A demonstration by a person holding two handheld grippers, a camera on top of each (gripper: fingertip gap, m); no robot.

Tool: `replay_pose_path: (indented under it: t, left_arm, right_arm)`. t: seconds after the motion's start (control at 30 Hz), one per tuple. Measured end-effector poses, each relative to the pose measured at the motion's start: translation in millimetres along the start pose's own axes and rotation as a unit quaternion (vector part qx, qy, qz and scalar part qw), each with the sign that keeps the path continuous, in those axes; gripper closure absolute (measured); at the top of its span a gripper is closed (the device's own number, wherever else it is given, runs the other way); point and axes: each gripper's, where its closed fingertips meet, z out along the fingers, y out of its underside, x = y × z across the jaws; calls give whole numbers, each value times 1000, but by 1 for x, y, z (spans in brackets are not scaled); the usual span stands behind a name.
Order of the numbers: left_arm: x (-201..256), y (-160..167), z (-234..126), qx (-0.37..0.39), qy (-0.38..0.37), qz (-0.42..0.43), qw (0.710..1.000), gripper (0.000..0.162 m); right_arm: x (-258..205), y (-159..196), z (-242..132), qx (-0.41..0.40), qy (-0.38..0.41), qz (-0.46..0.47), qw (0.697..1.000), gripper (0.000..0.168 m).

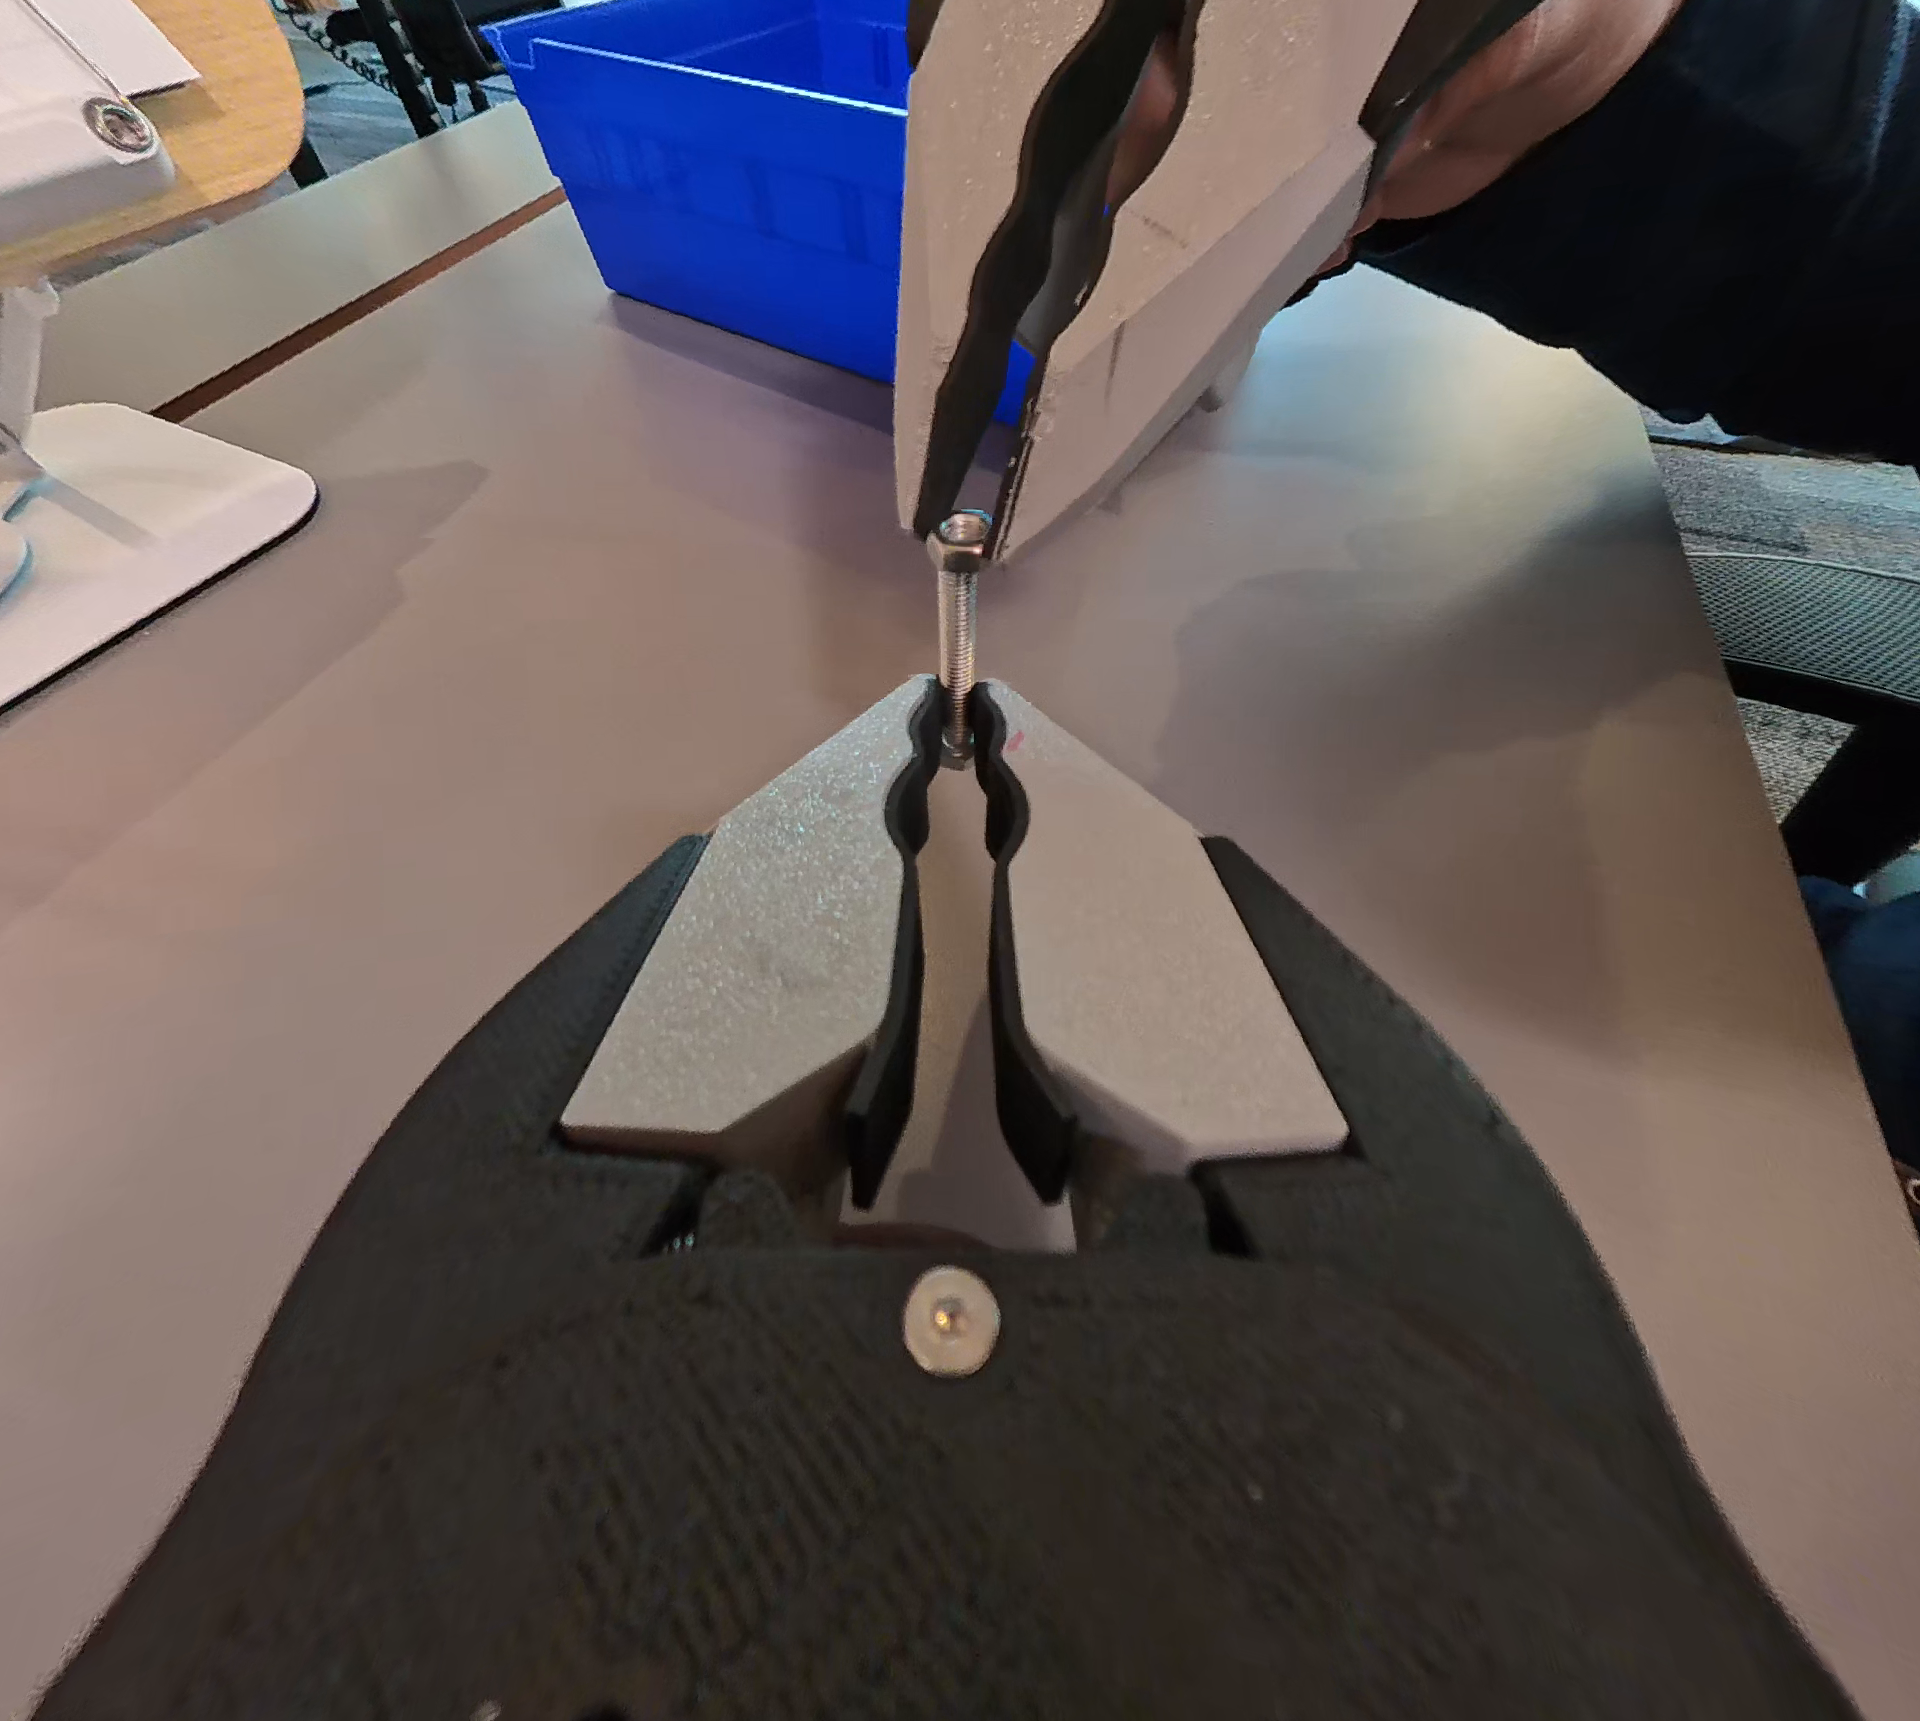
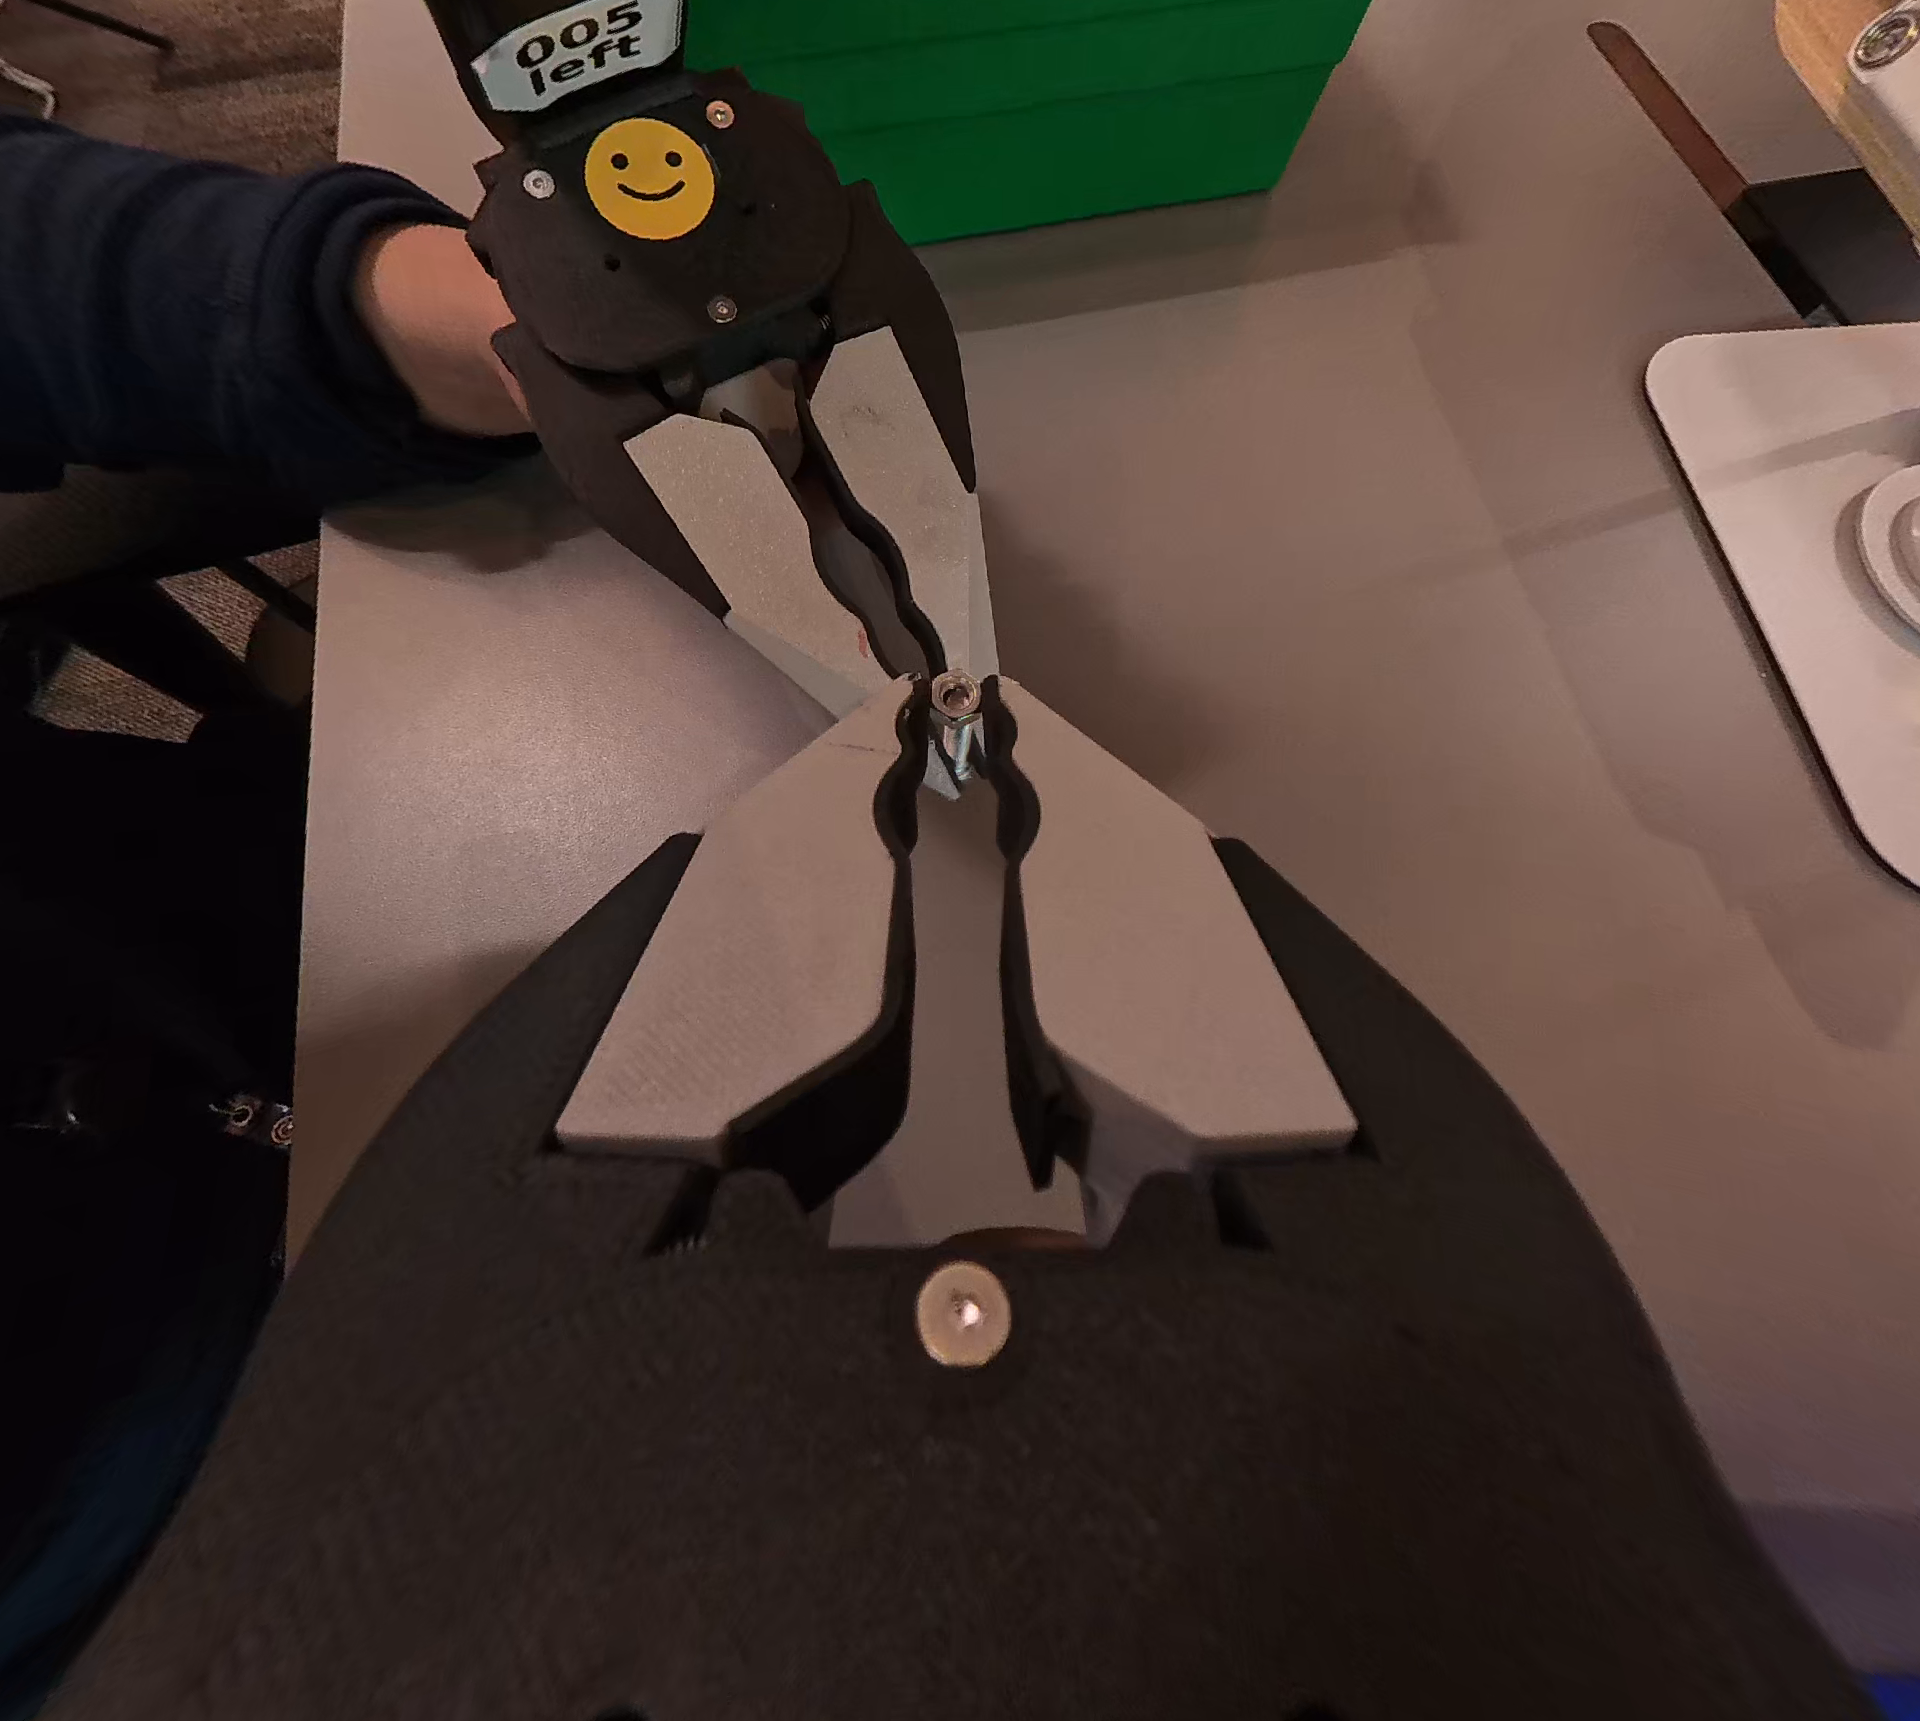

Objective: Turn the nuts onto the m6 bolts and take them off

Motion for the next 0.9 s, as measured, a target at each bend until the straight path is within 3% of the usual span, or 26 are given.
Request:
replay_pose_path:
  t: [0.9]
  left_arm:
    - [2, 1, 1, -4, 2, 2, 1000, 158]
  right_arm:
    - [-1, 2, 2, 10, -5, 12, 1000, 161]
